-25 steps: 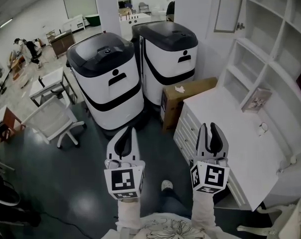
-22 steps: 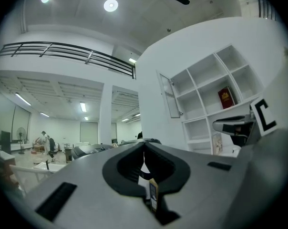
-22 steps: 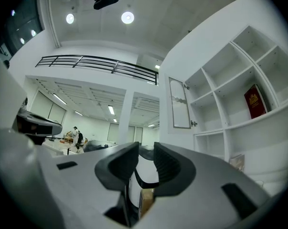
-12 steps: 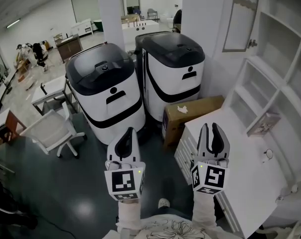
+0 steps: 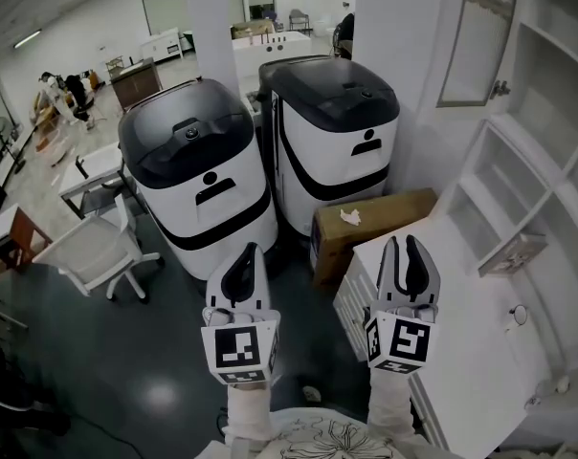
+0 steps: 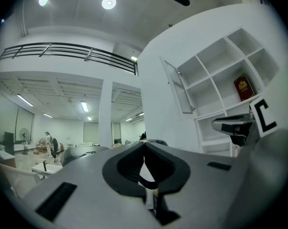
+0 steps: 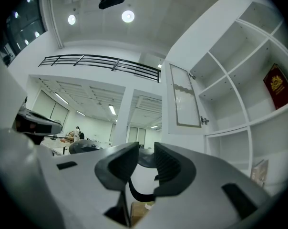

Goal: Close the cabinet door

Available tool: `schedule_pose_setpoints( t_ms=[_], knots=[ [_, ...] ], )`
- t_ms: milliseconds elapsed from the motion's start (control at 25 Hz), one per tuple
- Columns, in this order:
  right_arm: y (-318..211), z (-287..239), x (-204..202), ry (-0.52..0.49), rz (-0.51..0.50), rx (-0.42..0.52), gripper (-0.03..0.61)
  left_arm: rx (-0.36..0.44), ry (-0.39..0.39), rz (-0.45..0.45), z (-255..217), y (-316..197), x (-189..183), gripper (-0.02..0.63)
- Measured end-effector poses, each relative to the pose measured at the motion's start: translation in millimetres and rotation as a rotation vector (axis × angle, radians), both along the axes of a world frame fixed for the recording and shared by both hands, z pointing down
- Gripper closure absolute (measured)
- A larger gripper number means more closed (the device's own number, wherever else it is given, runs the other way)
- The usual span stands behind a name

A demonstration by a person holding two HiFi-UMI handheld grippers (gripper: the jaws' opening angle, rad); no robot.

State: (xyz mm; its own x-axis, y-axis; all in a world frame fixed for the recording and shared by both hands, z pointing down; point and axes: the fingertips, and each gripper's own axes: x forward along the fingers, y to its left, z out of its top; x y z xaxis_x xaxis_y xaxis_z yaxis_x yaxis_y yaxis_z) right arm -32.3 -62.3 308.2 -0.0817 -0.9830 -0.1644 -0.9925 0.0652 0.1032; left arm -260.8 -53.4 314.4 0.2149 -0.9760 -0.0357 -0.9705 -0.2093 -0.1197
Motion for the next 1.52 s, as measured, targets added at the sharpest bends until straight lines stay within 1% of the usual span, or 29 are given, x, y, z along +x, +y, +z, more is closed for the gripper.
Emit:
schedule_pose_setpoints(
  t_ms=[320,600,920,1120,1400,1520],
  knots=[
    [-39,12,14,-0.001,0.012,-0.025,0.495,-0.015,0.0,-0.002,9,-41,9,0.609],
    [-86,9,27,0.007,0.051,-0.013,0.494,-0.007,0.019,0.046,8,-97,26,0.609],
    [-147,-7,41,0.03,0.131,0.015,0.494,0.007,0.016,0.124,-1,-177,44,0.609],
    [-184,-21,51,0.044,0.191,0.031,0.483,0.016,0.009,0.18,-9,-227,52,0.61],
    [-225,-34,70,0.065,0.281,0.051,0.465,0.026,0.008,0.251,-16,-282,66,0.609],
    [-238,-38,73,0.055,0.3,0.058,0.454,0.025,0.009,0.277,-16,-300,72,0.61]
  ],
)
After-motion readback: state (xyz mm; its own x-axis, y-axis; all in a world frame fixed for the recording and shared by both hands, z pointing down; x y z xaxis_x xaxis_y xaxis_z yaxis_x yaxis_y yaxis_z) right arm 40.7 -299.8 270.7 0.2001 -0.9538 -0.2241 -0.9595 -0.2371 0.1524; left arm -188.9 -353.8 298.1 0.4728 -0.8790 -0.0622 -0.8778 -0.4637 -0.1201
